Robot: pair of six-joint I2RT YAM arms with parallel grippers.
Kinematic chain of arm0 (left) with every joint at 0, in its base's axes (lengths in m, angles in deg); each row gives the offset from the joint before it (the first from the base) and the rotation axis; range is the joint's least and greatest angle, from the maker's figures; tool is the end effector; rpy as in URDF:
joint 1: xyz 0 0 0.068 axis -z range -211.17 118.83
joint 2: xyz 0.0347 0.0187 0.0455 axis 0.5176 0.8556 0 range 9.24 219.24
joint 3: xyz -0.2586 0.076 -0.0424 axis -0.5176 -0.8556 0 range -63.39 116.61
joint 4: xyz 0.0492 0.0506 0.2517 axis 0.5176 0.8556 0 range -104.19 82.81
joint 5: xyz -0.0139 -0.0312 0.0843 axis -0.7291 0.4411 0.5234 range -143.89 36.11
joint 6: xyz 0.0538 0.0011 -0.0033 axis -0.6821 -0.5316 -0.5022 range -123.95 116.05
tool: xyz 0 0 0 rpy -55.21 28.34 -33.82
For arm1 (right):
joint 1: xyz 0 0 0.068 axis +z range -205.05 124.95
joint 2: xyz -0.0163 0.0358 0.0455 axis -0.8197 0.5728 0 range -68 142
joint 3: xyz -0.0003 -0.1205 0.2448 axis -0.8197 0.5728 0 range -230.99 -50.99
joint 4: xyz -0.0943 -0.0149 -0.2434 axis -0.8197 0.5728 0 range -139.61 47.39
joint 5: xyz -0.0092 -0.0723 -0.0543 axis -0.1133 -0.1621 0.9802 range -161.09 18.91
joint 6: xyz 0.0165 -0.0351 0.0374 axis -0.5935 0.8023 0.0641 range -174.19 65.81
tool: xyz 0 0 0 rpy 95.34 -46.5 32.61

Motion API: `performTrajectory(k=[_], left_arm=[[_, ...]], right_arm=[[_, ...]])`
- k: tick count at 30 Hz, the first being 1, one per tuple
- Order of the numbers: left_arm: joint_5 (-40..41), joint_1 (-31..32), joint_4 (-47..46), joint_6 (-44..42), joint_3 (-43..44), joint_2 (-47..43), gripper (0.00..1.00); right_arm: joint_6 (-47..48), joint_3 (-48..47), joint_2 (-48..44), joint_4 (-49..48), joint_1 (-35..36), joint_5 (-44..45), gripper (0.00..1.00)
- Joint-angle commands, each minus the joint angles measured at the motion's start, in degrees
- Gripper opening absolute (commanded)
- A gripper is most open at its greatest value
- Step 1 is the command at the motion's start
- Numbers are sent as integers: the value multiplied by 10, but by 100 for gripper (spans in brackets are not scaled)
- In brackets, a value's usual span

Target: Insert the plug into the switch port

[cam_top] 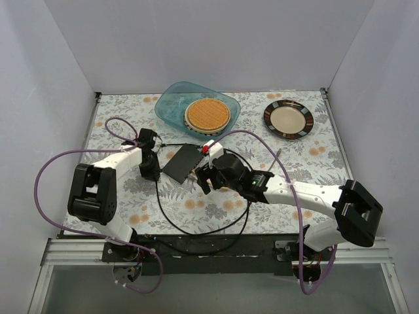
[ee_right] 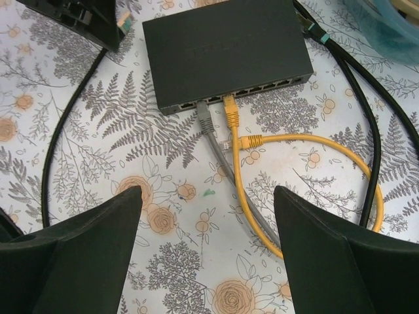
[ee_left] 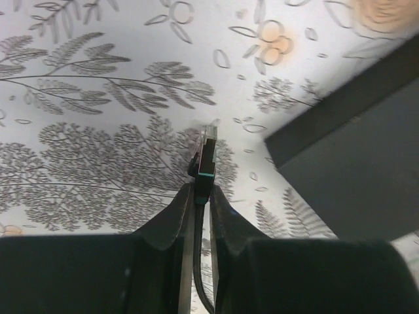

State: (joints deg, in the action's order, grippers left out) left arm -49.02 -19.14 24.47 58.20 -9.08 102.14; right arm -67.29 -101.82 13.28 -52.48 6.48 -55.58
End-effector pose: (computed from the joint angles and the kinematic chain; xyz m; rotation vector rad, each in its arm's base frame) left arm 0.2808 -0.0567 0.1644 -1.2458 2.6316 -0.0976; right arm 0.1597 0.2746 0.2519 -0.6929 1.9570 0.5361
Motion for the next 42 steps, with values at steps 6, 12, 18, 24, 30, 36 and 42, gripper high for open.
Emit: performTrajectory(k=[6,12,18,24,30,36,42], left_arm=[[-166,3,-73,86,14,-163,0],[-171,36,-110,146,13,-226,0],[-177,69,-125,182,25,-245,0],[-183,79,-131,192,29,-260,0],[-183,81,-131,197,29,-279,0],[-208,82,-146,197,29,-289,0],[-163,81,-165,163,18,-314,57]], right_arm=[[3,-21,-30,-53,16,-59,88],[-22,-105,50,-49,45,-39,88],[-31,-157,103,-62,53,5,85],[-32,-184,137,-71,53,58,71],[-40,-211,172,-51,43,95,33],[-26,-176,157,-84,27,47,1],[4,-121,109,-90,3,-33,1]])
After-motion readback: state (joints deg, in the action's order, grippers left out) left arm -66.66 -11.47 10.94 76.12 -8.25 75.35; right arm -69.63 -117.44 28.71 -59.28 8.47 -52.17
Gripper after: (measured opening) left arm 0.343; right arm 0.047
